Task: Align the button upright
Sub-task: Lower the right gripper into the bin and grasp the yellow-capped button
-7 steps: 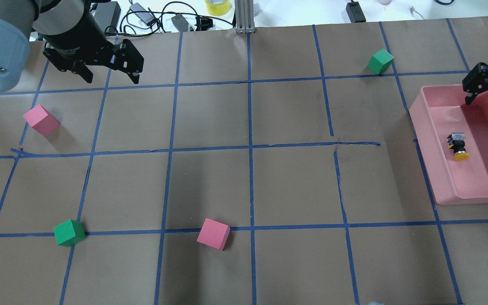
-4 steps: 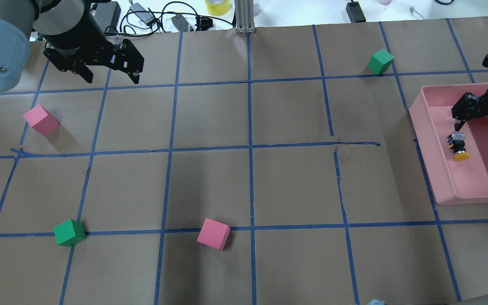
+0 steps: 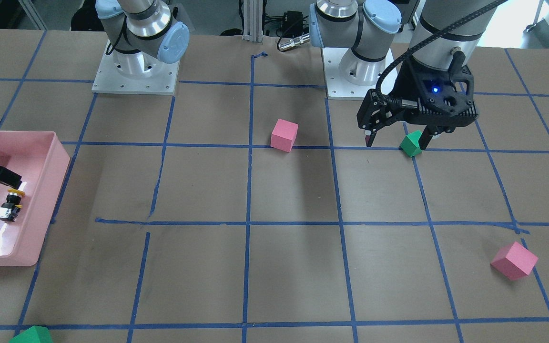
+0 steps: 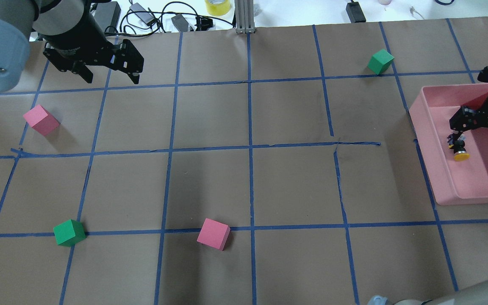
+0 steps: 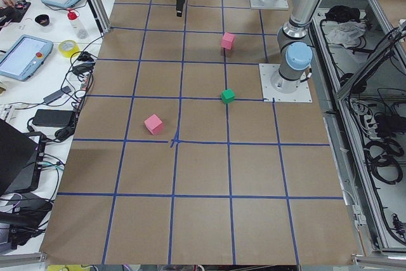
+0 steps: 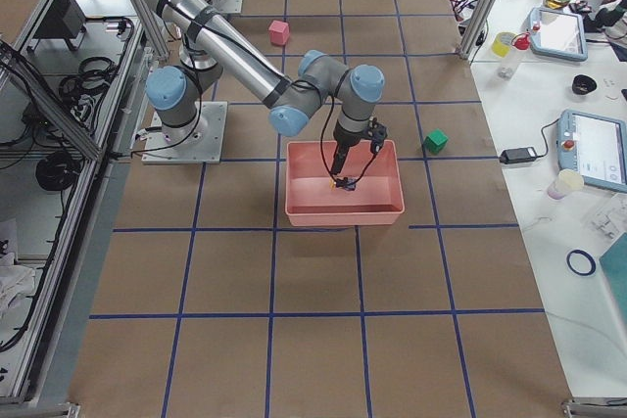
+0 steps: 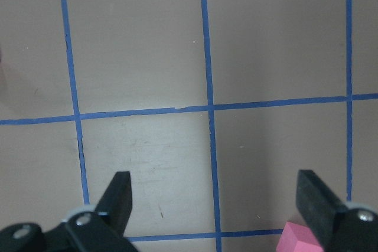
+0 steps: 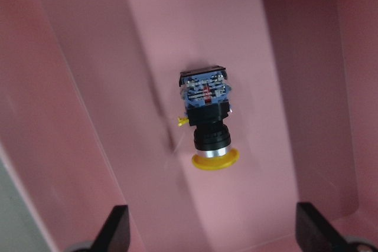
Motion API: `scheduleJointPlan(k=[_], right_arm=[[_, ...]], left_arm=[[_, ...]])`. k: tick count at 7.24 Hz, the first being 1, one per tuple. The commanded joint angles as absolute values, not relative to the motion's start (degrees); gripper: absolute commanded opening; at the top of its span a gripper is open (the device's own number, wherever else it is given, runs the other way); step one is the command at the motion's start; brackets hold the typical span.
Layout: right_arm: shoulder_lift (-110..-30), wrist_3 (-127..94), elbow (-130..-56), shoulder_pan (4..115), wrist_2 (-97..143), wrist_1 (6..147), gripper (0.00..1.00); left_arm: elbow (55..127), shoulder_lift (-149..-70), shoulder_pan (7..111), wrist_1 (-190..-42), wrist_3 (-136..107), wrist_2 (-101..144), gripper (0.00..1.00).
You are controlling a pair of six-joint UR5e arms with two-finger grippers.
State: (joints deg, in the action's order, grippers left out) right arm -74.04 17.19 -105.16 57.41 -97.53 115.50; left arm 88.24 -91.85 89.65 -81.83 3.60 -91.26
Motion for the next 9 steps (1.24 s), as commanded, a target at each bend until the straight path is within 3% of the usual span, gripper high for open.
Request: scheduleJointPlan(k=[1,9], right_arm=[[-71.46,23.52,-105.91,56.08,-98.08,117.42,1.0],[-67.33,30.15,-106.26,55.64,-98.88,122.17,1.0]], left_arm=[[88.24,-91.85,89.65,-81.83,3.6,-91.23,1.0],[88.15,-91.85,89.56,-81.83,3.78,-91.23,1.0]])
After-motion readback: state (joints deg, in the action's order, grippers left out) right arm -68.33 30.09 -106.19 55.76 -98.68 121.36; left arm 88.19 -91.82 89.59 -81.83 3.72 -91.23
